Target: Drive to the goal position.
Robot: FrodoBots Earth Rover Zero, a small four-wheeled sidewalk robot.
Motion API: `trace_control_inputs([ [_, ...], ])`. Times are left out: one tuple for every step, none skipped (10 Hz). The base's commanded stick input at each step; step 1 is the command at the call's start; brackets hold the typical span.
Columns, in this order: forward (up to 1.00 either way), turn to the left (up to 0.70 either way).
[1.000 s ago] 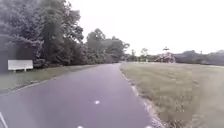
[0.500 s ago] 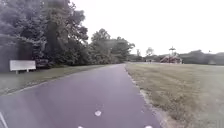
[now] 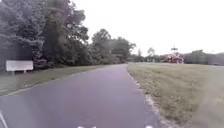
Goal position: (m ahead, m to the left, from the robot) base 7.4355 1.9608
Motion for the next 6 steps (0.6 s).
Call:
trace_control_inputs([
  [0.7, 0.01],
  [0.7, 0.01],
  [0.7, 0.01],
  [0.7, 0.01],
  [0.7, 0.01],
  [0.7, 0.01],
])
